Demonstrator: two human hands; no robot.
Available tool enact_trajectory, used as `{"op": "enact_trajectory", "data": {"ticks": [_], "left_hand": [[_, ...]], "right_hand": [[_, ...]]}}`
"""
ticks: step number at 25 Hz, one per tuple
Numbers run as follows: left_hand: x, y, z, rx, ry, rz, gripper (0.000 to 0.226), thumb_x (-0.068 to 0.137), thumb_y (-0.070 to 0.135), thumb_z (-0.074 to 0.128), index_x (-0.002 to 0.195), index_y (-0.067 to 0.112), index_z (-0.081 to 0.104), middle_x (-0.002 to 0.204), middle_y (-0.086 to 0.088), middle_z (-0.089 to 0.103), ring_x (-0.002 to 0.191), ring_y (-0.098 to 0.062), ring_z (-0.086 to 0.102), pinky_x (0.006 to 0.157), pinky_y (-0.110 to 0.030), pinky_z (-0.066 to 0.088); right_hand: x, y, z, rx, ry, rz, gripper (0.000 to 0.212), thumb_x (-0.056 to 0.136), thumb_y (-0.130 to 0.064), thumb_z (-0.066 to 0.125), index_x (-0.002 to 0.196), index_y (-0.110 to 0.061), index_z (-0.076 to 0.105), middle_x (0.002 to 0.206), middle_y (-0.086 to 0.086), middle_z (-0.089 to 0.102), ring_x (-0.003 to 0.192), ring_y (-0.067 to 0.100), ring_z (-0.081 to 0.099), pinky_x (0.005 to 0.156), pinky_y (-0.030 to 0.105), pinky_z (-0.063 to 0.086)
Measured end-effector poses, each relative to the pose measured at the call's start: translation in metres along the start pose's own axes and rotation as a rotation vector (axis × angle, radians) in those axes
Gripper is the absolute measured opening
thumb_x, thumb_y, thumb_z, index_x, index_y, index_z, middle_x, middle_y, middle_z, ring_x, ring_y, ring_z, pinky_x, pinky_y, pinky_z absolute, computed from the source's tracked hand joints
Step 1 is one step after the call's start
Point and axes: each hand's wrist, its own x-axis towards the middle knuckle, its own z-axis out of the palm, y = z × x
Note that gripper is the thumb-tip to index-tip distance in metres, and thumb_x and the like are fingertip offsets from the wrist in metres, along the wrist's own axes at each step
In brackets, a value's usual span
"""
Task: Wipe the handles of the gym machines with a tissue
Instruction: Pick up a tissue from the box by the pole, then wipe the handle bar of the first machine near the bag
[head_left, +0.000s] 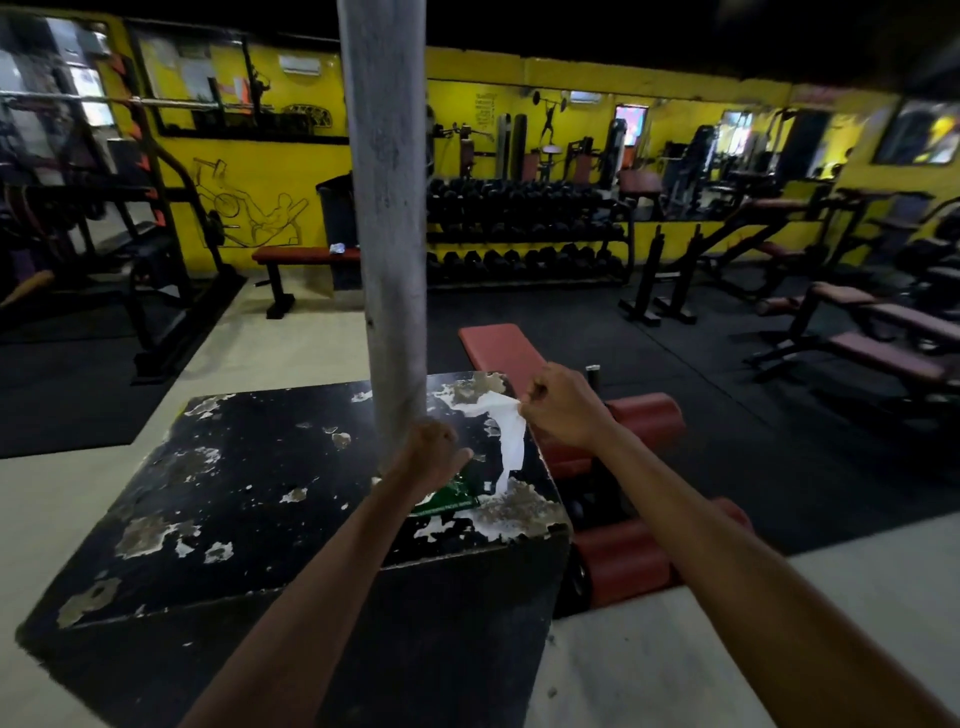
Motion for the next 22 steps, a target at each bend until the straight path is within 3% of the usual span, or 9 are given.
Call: {"op": "enact_trajectory", "data": {"ticks": [3,5,7,10,13,15,22], "left_hand": [[0.006,0.036,0.012,0.004,-0.016,0.064,0.020,0.084,0.020,0.068,0.068,0.010,0.060,0.069,-0.007,0.060,0.064,-0.021,0.058,0.068,-0.036,0.051],[0.006,0.065,0.023,0.004,-0.028,0.116,0.017,0.083,0.020,0.067,0.079,0.003,0.067,0.083,-0.011,0.067,0.078,-0.023,0.063,0.074,-0.030,0.049],[0.005,0.096,0.038,-0.024,-0.067,0.185,0.016,0.084,0.015,0.066,0.081,-0.001,0.067,0.083,-0.012,0.067,0.079,-0.023,0.062,0.070,-0.028,0.043],[0.001,0.148,0.071,-0.075,-0.144,0.275,0.019,0.084,0.011,0.065,0.069,0.011,0.054,0.073,-0.010,0.057,0.071,-0.023,0.054,0.058,-0.023,0.031],[-0.005,0.204,0.109,-0.123,-0.231,0.409,0.015,0.081,0.019,0.071,0.086,0.007,0.063,0.090,-0.012,0.067,0.086,-0.027,0.064,0.073,-0.027,0.045],[-0.019,0.247,0.134,-0.140,-0.248,0.499,0.031,0.080,0.022,0.074,0.102,0.001,0.066,0.103,-0.012,0.068,0.096,-0.025,0.064,0.086,-0.029,0.048],[-0.133,0.413,0.222,-0.228,-0.381,0.727,0.038,0.080,0.025,0.074,0.108,0.001,0.064,0.108,-0.014,0.065,0.098,-0.024,0.061,0.085,-0.026,0.043]], "right_hand": [[-0.025,0.019,-0.035,-0.054,0.099,0.088,0.014,0.074,-0.011,0.064,0.068,-0.001,0.057,0.078,0.006,0.057,0.070,0.022,0.056,0.063,0.034,0.047],[-0.046,0.033,-0.060,-0.084,0.131,0.159,0.011,0.076,-0.012,0.065,0.072,-0.003,0.061,0.081,0.001,0.056,0.073,0.019,0.056,0.064,0.030,0.046],[-0.071,0.047,-0.085,-0.101,0.172,0.220,0.015,0.076,-0.013,0.066,0.064,-0.014,0.057,0.078,-0.006,0.053,0.074,0.016,0.056,0.067,0.031,0.048],[-0.123,0.071,-0.133,-0.150,0.244,0.343,0.028,0.075,-0.013,0.065,0.057,-0.024,0.046,0.075,-0.010,0.049,0.073,0.016,0.055,0.069,0.033,0.047],[-0.184,0.093,-0.184,-0.197,0.325,0.458,0.025,0.074,-0.012,0.063,0.058,-0.026,0.049,0.077,-0.008,0.053,0.075,0.017,0.057,0.069,0.036,0.049],[-0.229,0.104,-0.217,-0.220,0.394,0.531,0.024,0.073,-0.011,0.062,0.057,-0.025,0.050,0.078,-0.005,0.055,0.074,0.018,0.058,0.068,0.035,0.049],[-0.431,0.127,-0.329,-0.402,0.560,0.728,0.011,0.074,-0.009,0.067,0.066,-0.013,0.061,0.077,0.001,0.057,0.071,0.022,0.057,0.066,0.036,0.050]]}}
